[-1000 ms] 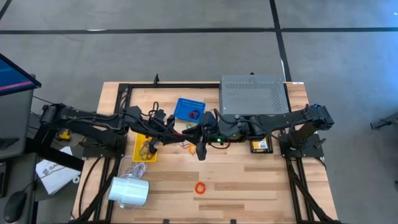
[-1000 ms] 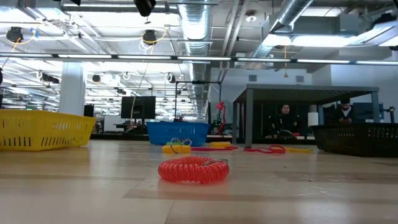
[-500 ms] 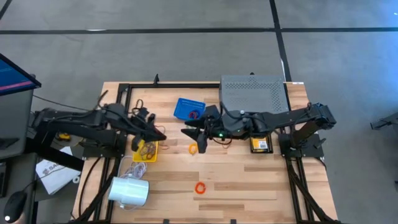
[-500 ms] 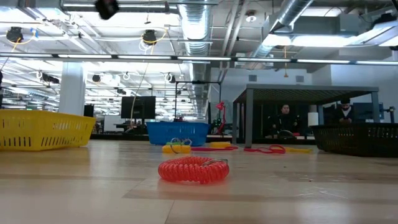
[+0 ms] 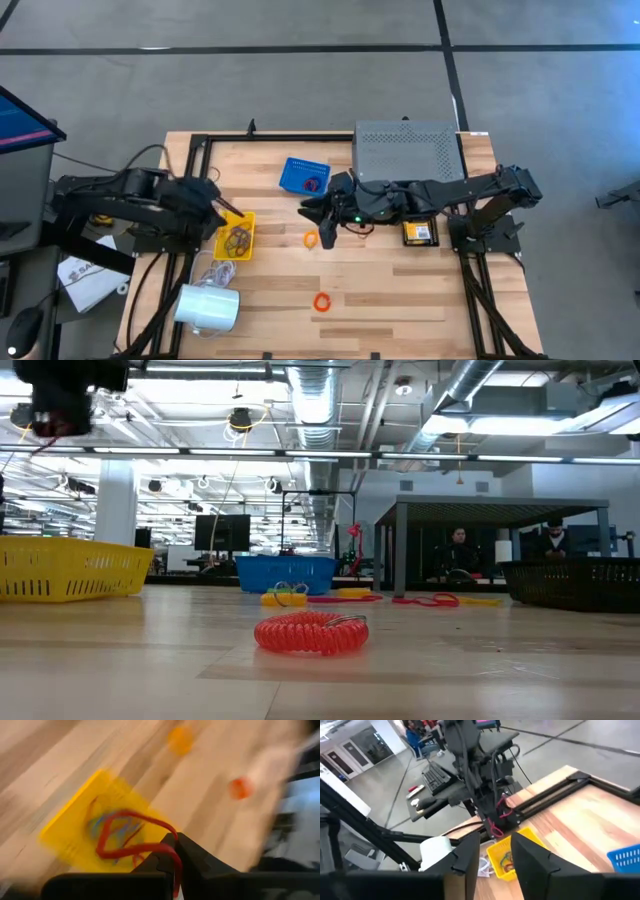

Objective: Pick & Place Office Desk Supplies
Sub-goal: Put the red rubber band into the yellow bin

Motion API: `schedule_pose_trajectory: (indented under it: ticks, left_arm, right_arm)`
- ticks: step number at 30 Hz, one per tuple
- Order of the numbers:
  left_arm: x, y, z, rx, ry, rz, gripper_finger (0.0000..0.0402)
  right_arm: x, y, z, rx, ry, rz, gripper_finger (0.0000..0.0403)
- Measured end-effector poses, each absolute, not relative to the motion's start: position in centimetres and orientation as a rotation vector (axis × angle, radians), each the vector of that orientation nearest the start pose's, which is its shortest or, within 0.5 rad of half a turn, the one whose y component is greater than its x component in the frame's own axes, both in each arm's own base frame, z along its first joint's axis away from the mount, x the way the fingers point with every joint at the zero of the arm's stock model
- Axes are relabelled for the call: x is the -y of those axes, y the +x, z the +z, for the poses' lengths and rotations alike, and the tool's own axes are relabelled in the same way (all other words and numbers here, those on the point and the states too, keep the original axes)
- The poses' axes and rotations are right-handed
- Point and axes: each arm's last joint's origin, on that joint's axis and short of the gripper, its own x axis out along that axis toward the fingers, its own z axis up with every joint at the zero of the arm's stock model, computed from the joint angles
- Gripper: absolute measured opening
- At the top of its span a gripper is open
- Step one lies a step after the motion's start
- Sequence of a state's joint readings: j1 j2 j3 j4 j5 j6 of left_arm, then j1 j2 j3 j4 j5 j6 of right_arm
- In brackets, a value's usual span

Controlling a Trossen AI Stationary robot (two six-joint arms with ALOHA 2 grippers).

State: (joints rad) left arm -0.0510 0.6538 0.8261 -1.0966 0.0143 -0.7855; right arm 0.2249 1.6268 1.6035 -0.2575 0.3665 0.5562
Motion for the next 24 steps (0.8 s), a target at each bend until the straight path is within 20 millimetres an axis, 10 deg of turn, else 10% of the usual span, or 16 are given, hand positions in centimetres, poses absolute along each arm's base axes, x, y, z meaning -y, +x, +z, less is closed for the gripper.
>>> schedule_pose_trajectory:
  ticks: [24]
  left_arm:
    - [0.9,14.6,22.0,-1.215,-0.53,0.4,0.0]
  right_arm:
    - [-8.7,36.2,39.4,-0.239,0.482,-0.179,0.0099]
